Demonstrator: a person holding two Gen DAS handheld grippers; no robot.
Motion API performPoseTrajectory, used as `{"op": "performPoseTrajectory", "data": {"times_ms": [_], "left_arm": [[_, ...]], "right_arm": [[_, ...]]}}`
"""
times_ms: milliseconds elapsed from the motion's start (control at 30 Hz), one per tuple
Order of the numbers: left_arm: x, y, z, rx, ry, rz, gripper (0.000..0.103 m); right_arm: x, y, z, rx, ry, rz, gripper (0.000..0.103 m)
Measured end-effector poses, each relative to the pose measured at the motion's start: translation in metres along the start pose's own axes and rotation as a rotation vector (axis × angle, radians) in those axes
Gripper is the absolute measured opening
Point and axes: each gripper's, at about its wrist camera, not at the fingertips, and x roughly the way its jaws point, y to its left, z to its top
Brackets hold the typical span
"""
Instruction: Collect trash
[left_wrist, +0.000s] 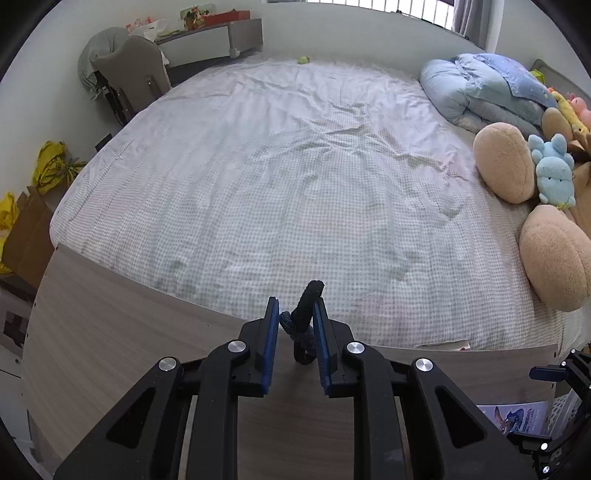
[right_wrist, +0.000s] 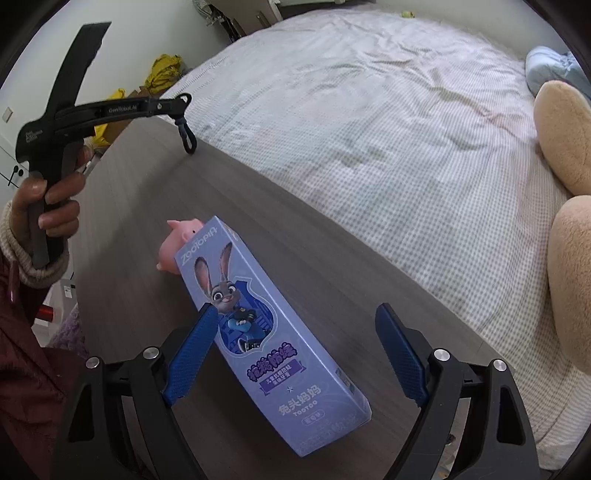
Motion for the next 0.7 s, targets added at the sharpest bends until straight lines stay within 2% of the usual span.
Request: {"op": "performPoseTrajectory", "data": {"times_ms": [167,367,467,567,600,700], "left_arm": [[0.008,-0.001,0.003,0.022,0.06,0.012,0.019],[0.007,0.001,0.004,0.019,0.085,0.008,0.019],[-0.001,-0.001,0.004,0.024,0.076,-0.004,0.019],[-0.009,0.0,0.003,0.023,0.057,-0.009,0.019],[-0.012,0.001,0.002,0.02,0.049,-0.012,0.019],[-0.018,0.003,-0.001,0.01,0.035,-0.021,0.019]], "right_arm": [[0.005,0.01,0.001,-0.001,0.039,0.038,0.083],[0.01,0.019,-0.001,-0.023,0.06,0.001,0.081],[0.009,0.027,-0.002,-0.018,0.051,-0.012,0.071],[0.009,0.038,-0.005,-0.047,0.049,-0.034,0.053],[0.009,0.042,-0.006,-0.049,0.047,-0.036,0.05],[0.007,0.047,-0.009,-0.018,0.031,-0.042,0.05]]}}
